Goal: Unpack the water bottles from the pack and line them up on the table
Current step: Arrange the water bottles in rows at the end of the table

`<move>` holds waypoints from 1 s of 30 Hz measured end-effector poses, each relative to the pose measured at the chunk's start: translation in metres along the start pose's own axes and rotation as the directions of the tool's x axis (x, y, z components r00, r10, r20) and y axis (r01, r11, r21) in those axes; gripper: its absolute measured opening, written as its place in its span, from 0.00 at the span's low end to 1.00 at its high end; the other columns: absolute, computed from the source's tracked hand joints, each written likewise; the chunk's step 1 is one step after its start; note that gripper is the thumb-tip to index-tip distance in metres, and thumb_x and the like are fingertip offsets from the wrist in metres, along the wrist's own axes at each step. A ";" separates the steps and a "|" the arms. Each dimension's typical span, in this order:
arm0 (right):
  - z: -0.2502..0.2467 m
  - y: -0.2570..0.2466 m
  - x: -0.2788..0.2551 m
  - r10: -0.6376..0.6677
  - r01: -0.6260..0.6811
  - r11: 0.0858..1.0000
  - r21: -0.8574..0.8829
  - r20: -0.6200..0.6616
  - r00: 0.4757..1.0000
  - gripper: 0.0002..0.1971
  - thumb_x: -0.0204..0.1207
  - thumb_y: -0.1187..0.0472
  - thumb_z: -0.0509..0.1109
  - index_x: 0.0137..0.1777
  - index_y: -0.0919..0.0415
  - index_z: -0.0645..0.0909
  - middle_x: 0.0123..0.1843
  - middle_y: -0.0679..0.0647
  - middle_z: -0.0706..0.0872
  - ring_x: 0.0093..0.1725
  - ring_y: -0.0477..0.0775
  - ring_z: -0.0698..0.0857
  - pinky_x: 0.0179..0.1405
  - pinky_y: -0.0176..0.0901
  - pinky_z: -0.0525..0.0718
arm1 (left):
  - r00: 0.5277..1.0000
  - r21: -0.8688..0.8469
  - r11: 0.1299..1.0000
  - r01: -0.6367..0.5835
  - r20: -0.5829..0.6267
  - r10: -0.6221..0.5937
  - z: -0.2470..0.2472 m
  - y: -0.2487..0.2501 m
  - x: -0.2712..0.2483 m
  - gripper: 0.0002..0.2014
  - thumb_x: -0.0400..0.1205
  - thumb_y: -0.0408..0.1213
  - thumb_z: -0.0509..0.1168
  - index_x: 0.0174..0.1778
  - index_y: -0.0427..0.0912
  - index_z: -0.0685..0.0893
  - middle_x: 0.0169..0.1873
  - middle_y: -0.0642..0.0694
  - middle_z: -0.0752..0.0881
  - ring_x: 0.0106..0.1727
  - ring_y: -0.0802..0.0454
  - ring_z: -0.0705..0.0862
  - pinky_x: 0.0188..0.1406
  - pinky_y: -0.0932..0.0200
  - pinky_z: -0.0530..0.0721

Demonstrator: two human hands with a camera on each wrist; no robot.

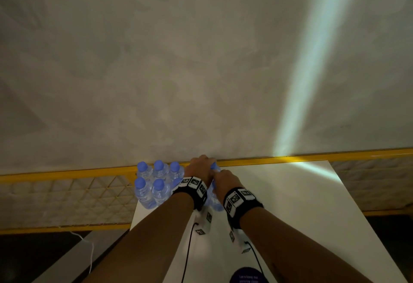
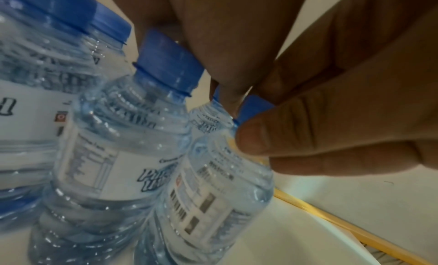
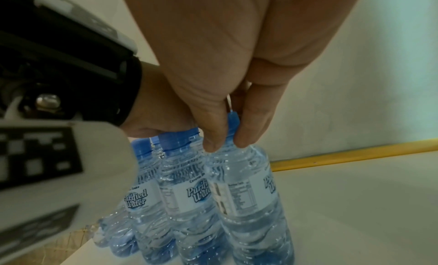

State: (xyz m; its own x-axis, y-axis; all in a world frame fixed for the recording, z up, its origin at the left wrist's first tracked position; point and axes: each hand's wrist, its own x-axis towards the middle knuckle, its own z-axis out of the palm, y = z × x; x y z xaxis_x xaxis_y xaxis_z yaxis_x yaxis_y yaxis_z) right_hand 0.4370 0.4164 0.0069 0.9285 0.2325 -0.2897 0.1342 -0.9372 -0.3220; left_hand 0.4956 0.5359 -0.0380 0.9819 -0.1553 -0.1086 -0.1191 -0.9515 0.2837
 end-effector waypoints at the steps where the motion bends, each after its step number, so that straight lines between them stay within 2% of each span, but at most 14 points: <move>1: -0.001 0.000 0.000 0.007 -0.007 1.000 0.016 -0.003 1.000 0.14 0.81 0.64 0.65 0.65 0.62 0.76 0.61 0.63 0.83 0.57 0.63 0.85 0.51 0.47 0.81 | 1.000 0.010 1.000 -0.002 0.008 0.001 -0.001 0.000 -0.001 0.14 0.81 0.45 0.64 0.63 0.50 0.82 0.58 0.43 0.83 0.60 0.36 0.82 0.60 0.39 0.84; 4: -0.006 0.003 -0.006 0.011 -0.013 0.998 0.065 0.027 1.000 0.12 0.82 0.63 0.64 0.64 0.62 0.78 0.62 0.62 0.84 0.53 0.59 0.84 0.47 0.43 0.77 | 1.000 0.004 1.000 0.011 0.015 -0.011 -0.002 0.002 -0.008 0.19 0.84 0.43 0.63 0.72 0.47 0.79 0.66 0.41 0.83 0.69 0.36 0.80 0.67 0.39 0.82; 5: -0.007 0.006 -0.011 0.013 -0.015 0.998 0.066 0.036 0.999 0.13 0.82 0.62 0.64 0.65 0.63 0.78 0.63 0.62 0.83 0.56 0.60 0.84 0.50 0.43 0.79 | 1.000 -0.023 1.000 0.016 0.012 -0.016 -0.003 0.003 -0.012 0.21 0.85 0.42 0.63 0.75 0.46 0.78 0.70 0.41 0.82 0.72 0.37 0.79 0.70 0.39 0.80; 7: -0.011 0.012 -0.026 0.029 -0.030 0.995 0.093 0.008 1.000 0.18 0.82 0.60 0.65 0.69 0.66 0.74 0.69 0.63 0.80 0.66 0.62 0.81 0.62 0.45 0.78 | 1.000 -0.080 0.997 0.007 0.009 -0.007 -0.007 0.003 -0.024 0.23 0.86 0.42 0.64 0.79 0.46 0.75 0.73 0.42 0.81 0.75 0.38 0.77 0.73 0.39 0.78; 9: -0.013 0.018 -0.049 0.033 -0.026 0.986 0.167 -0.036 0.999 0.21 0.81 0.58 0.68 0.70 0.66 0.74 0.70 0.63 0.80 0.69 0.62 0.79 0.67 0.45 0.75 | 0.999 -0.115 0.993 -0.030 -0.028 0.027 -0.013 0.004 -0.040 0.23 0.85 0.42 0.64 0.77 0.48 0.76 0.72 0.45 0.80 0.75 0.39 0.76 0.72 0.39 0.78; 12: -0.007 0.028 -0.096 -0.028 0.036 0.980 0.195 -0.040 0.999 0.19 0.79 0.55 0.70 0.66 0.64 0.79 0.67 0.59 0.83 0.64 0.58 0.82 0.66 0.44 0.76 | 0.988 -0.138 0.985 -0.102 -0.130 0.084 -0.019 0.014 -0.076 0.22 0.86 0.41 0.64 0.78 0.47 0.77 0.76 0.46 0.78 0.77 0.41 0.74 0.75 0.40 0.74; 14: -0.001 0.039 -0.134 -0.056 0.060 0.978 0.198 -0.023 0.998 0.22 0.77 0.50 0.72 0.68 0.58 0.78 0.68 0.54 0.81 0.65 0.55 0.80 0.67 0.43 0.76 | 0.973 -0.134 0.976 -0.170 -0.180 0.145 -0.017 0.028 -0.108 0.23 0.86 0.41 0.65 0.79 0.45 0.77 0.78 0.45 0.77 0.79 0.42 0.72 0.78 0.40 0.71; 17: 0.007 0.057 -0.191 -0.075 0.072 0.980 0.187 0.007 0.997 0.19 0.75 0.48 0.72 0.63 0.53 0.79 0.61 0.49 0.82 0.59 0.52 0.80 0.59 0.38 0.76 | 0.949 -0.187 0.943 -0.276 -0.209 0.236 -0.003 0.053 -0.160 0.22 0.86 0.48 0.63 0.76 0.49 0.79 0.73 0.49 0.80 0.76 0.46 0.71 0.76 0.43 0.74; 19: 0.009 0.068 -0.228 -0.057 0.044 0.981 0.191 0.060 0.997 0.16 0.75 0.49 0.71 0.61 0.51 0.79 0.58 0.48 0.81 0.56 0.49 0.79 0.57 0.36 0.76 | 0.935 -0.214 0.912 -0.351 -0.131 0.330 0.010 0.073 -0.193 0.22 0.87 0.52 0.62 0.75 0.50 0.79 0.72 0.50 0.80 0.73 0.49 0.72 0.76 0.49 0.72; 21: 0.009 0.072 -0.262 -0.023 0.005 0.984 0.176 0.095 0.995 0.16 0.74 0.47 0.68 0.60 0.50 0.80 0.56 0.48 0.81 0.55 0.49 0.80 0.57 0.37 0.77 | 0.904 -0.248 0.875 -0.416 -0.008 0.427 0.026 0.091 -0.221 0.21 0.86 0.52 0.64 0.74 0.50 0.80 0.70 0.48 0.81 0.70 0.49 0.75 0.75 0.53 0.72; 24: 0.014 0.069 -0.294 -0.002 -0.020 0.987 0.158 0.137 0.991 0.24 0.70 0.39 0.61 0.59 0.49 0.83 0.50 0.50 0.78 0.51 0.51 0.79 0.56 0.42 0.78 | 0.871 -0.246 0.872 -0.424 0.152 0.467 0.045 0.112 -0.251 0.22 0.81 0.53 0.63 0.71 0.51 0.82 0.66 0.47 0.83 0.64 0.42 0.80 0.67 0.47 0.82; 26: 0.024 0.064 -0.306 -0.003 -0.017 0.992 0.125 0.155 0.988 0.18 0.76 0.47 0.64 0.64 0.49 0.82 0.50 0.49 0.73 0.57 0.54 0.81 0.58 0.41 0.76 | 0.851 -0.213 0.867 -0.450 0.191 0.489 0.057 0.121 -0.264 0.23 0.77 0.53 0.62 0.67 0.51 0.83 0.62 0.45 0.84 0.58 0.39 0.82 0.60 0.46 0.84; 27: 0.031 0.065 -0.310 0.001 -0.017 0.994 0.104 0.159 0.987 0.17 0.77 0.52 0.65 0.65 0.48 0.82 0.51 0.48 0.72 0.62 0.54 0.82 0.58 0.40 0.76 | 0.841 -0.163 0.867 -0.471 0.212 0.497 0.061 0.124 -0.268 0.20 0.77 0.50 0.65 0.64 0.51 0.84 0.60 0.44 0.84 0.57 0.39 0.81 0.58 0.46 0.85; 30: 0.050 0.067 -0.321 0.003 -0.018 0.996 0.093 0.155 0.988 0.18 0.78 0.54 0.64 0.68 0.47 0.81 0.56 0.50 0.79 0.65 0.54 0.82 0.57 0.40 0.76 | 0.834 -0.059 0.868 -0.493 0.253 0.491 0.072 0.129 -0.272 0.15 0.74 0.41 0.72 0.57 0.48 0.82 0.53 0.45 0.85 0.54 0.40 0.82 0.55 0.43 0.85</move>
State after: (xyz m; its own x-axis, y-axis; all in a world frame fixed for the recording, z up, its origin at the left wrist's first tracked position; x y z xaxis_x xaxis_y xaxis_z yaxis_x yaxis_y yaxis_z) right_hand 0.1308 0.2920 0.0333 0.8641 0.2669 -0.4266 0.0850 -0.9130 -0.3990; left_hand 0.2028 0.4359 -0.0408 0.7228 -0.6637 -0.1925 -0.5789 -0.7337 0.3557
